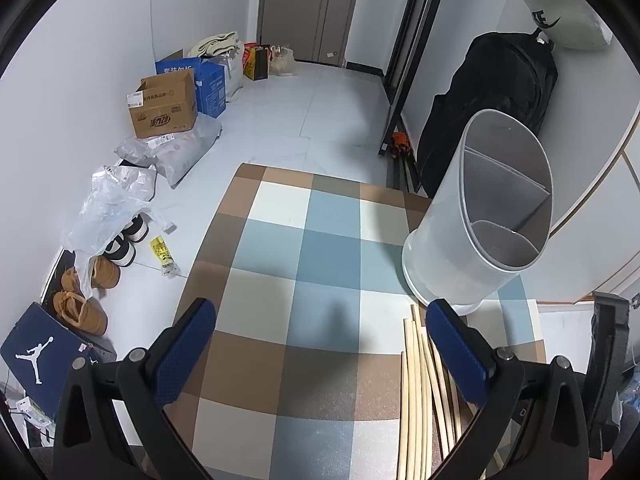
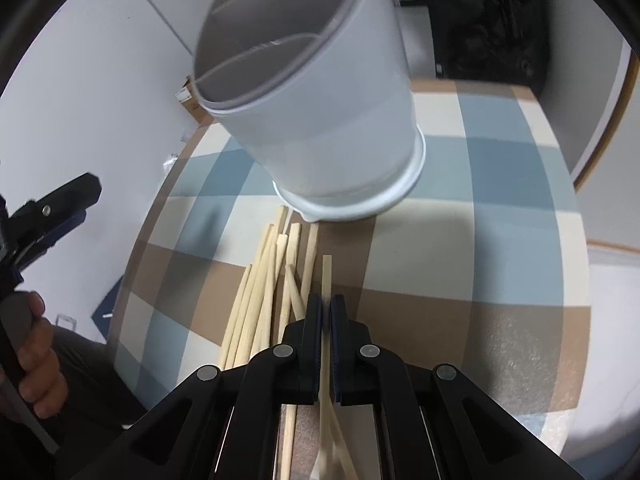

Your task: Organize utensils

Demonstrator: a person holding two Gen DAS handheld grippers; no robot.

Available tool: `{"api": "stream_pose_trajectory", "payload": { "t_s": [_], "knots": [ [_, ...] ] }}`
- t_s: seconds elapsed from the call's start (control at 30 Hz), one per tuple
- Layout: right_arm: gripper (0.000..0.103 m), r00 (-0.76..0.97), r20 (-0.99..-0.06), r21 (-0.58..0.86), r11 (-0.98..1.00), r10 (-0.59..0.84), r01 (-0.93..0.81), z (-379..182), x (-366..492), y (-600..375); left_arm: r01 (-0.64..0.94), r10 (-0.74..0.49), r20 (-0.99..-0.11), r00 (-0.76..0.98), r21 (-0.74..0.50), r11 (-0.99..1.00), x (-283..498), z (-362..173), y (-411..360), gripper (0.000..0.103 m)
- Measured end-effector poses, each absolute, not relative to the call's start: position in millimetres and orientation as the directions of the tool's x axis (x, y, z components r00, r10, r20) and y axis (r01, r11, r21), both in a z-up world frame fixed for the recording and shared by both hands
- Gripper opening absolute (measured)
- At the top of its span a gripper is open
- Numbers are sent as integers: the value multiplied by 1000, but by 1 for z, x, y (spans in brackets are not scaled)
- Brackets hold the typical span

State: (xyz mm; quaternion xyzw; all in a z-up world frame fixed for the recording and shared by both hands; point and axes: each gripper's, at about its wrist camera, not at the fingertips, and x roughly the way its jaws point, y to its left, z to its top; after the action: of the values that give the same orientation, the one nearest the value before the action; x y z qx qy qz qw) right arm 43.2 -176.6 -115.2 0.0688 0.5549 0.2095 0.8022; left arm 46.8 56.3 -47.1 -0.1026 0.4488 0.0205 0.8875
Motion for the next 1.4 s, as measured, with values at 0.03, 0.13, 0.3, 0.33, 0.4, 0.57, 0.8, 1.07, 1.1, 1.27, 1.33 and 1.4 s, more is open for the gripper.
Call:
{"api": "stream_pose_trajectory", "payload": {
  "t_s": [0.03, 0.13, 0.3, 0.33, 0.4, 0.57, 0.8, 1.07, 1.1, 1.27, 1.33, 1.4],
  "knots": [
    [4, 289, -864, 345, 903, 412, -255, -118, 46, -174, -130, -55, -802, 595, -164, 978, 47, -47, 56, 102],
    [7, 266, -877, 336, 907, 400, -254, -127, 58, -160, -130, -51, -803, 594, -158, 979, 47, -48, 55, 102],
    [7, 297, -886, 278, 921, 356, -273, -129, 66, -145, -125, -50, -806, 590, -153, 980, 48, -49, 53, 102],
    [7, 300, -888, 269, 922, 349, -277, -129, 66, -143, -125, -51, -809, 586, -153, 980, 49, -50, 53, 102],
    [6, 309, -891, 248, 927, 332, -283, -129, 67, -139, -119, -61, -813, 579, -159, 980, 49, -52, 53, 102],
    [8, 320, -892, 229, 930, 319, -289, -127, 72, -135, -70, -63, -835, 547, -120, 990, 48, -58, 46, 102],
    [24, 349, -892, 172, 930, 287, -326, -125, 79, -119, 6, -78, -880, 469, -85, 996, 35, -71, 36, 102],
    [0, 390, -851, 247, 923, 352, -295, -105, 72, -151, 69, -69, -919, 389, -46, 997, 30, -90, 18, 97],
    [0, 397, -846, 248, 921, 357, -300, -102, 70, -155, 75, -74, -921, 382, -49, 996, 31, -89, 16, 96],
    [0, 399, -824, 317, 911, 402, -263, -100, 63, -173, 88, -79, -931, 358, -51, 995, 35, -93, 4, 88],
    [0, 404, -813, 342, 905, 420, -253, -95, 61, -181, 83, -69, -932, 355, -42, 996, 35, -93, 1, 82],
    [0, 416, -797, 364, 898, 437, -247, -95, 58, -174, 76, -60, -935, 349, -36, 996, 35, -94, -1, 82]
  ]
}}
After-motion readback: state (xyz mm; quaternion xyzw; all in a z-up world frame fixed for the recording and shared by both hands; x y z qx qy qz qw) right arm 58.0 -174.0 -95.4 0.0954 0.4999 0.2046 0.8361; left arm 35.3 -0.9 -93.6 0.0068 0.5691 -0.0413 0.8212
